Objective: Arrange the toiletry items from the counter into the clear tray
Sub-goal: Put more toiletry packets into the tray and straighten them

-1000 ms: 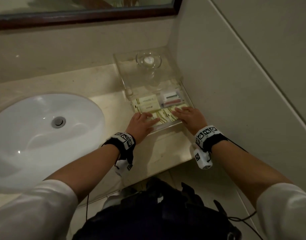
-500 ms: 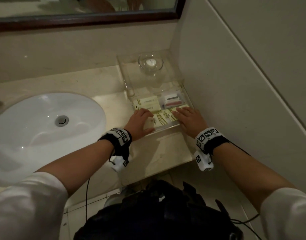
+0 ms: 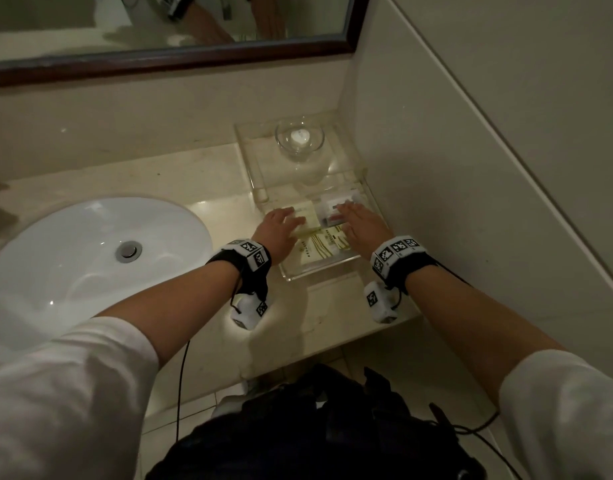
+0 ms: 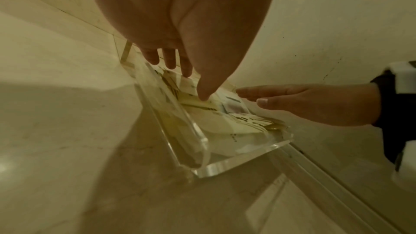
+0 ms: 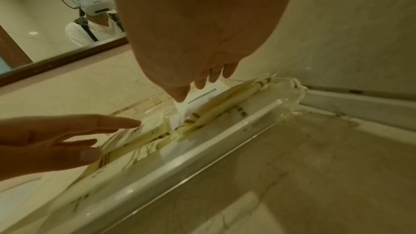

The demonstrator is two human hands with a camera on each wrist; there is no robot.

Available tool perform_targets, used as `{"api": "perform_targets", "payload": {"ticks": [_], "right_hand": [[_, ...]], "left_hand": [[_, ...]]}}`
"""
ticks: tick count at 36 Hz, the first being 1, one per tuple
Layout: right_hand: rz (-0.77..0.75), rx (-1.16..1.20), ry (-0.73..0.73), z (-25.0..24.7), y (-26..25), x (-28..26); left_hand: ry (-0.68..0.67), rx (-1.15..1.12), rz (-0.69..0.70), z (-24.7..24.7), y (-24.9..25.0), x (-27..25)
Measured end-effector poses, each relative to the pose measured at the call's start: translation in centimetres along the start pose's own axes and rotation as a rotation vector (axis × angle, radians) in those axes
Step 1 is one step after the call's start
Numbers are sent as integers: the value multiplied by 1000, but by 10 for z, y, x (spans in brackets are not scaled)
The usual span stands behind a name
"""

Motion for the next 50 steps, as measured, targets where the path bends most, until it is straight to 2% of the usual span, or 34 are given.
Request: {"api": "perform_targets", "payload": {"ticks": [7, 14, 18, 21, 28, 31, 34, 50], "right_hand": [[59, -110, -139, 12, -2, 5], [58, -131, -135, 15, 1, 10], [43, -86, -116, 11, 0, 10], [15, 2, -18, 3, 0, 8], [-42, 116, 89, -9, 10, -18], [1, -36, -12, 3, 22, -24], [17, -38, -75, 10, 31, -26], [-44, -65, -76, -5, 38, -28]], "left_hand": [[-121, 119, -4, 7, -2, 3], [-146, 177, 14, 6, -2, 3], [-115, 168, 27, 3, -1, 4], [-70, 115, 22, 0, 0, 4], [67, -20, 16, -8, 2, 4], [114, -78, 19, -10, 2, 1], [131, -107, 33, -11, 4, -2], [162, -172, 38, -15, 9, -16]]}}
Point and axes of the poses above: each hand's wrist, its own x-axis towards the middle knuckle, its own z-axis out of the palm, y = z × x, the point moved 6 cm from there along x, towards the middle knuckle, and after that the axes turned 15 degrees about z, right-handed, at the moved point
